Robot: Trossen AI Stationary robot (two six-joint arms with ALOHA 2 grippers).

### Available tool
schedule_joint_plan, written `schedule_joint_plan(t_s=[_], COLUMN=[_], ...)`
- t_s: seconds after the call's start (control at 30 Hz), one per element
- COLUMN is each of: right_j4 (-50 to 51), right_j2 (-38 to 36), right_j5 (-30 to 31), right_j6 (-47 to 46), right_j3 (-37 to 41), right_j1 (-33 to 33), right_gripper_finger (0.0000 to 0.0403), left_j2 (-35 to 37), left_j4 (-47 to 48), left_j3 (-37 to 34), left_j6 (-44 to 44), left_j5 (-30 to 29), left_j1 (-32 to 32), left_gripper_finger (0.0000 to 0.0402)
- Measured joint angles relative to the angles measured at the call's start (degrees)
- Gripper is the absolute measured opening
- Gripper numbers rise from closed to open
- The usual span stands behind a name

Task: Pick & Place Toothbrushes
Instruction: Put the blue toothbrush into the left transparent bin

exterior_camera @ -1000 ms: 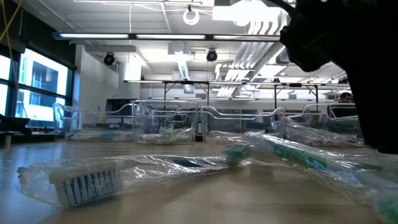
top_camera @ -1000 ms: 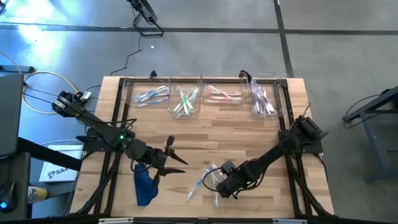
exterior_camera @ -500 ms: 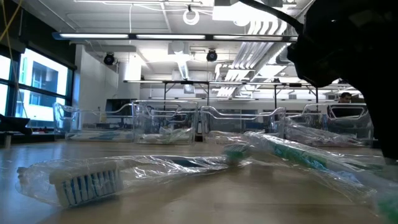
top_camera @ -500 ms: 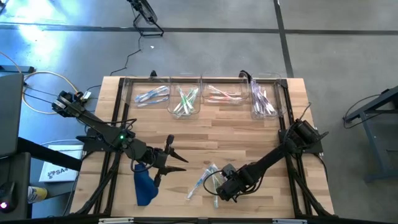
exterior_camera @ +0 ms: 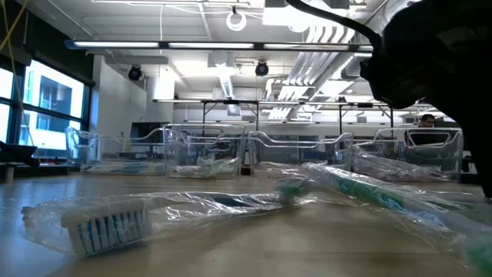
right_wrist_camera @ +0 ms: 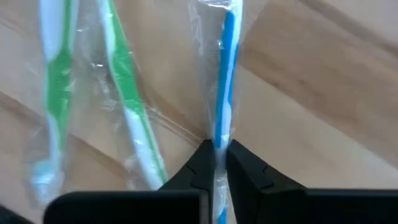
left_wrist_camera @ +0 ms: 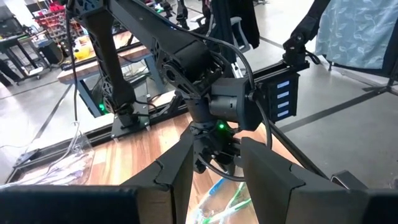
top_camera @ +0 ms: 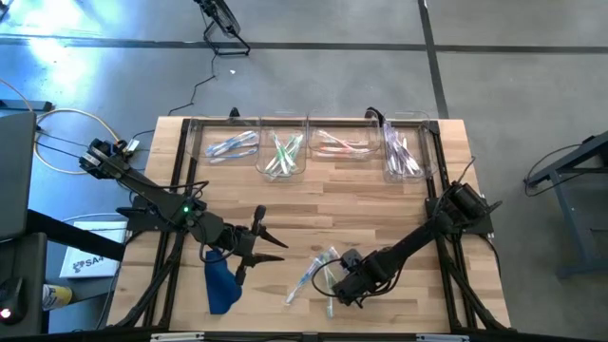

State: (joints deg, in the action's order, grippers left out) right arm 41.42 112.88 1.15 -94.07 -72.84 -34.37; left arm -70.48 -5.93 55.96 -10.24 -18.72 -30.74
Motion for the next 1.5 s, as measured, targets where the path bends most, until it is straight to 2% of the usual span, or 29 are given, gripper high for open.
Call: schedule_joint_plan(t_s=[0.37,0.67,0.87,1.23,1.5], right_j4=[4.01,3.89,4.21,8.84,7.93], right_j2=[-1.15,-1.26,-2.83,-13.66,-23.82], right_j5=[0.31,-1.24,-0.73,10.75,21.37], right_j6=[3.88,7.61,10.65,18.98,27.25], right_j3=[0.34,0.35,0.33,0.28,0.26], right_j1=[0.04,0.35,0.91,4.56,7.13], right_gripper_finger=[0.0014,0.0014,0.0014,0.0014,0.0014], left_j2=[0.00,0.01,1.42,4.96,5.53], left_j4=[-0.99,-8.55,-9.09,-6.25,-5.94], left_j3=[0.00,0.00,0.02,0.04,0.04], left_j6=[0.02,0.04,0.02,2.47,4.50], left_j5=[-0.07,-0.07,-1.01,-2.01,-1.78], left_j1=[0.00,0.00,0.48,6.50,9.64], left_gripper_finger=[0.0129,0.0129,0.0129,0.0129,0.0129])
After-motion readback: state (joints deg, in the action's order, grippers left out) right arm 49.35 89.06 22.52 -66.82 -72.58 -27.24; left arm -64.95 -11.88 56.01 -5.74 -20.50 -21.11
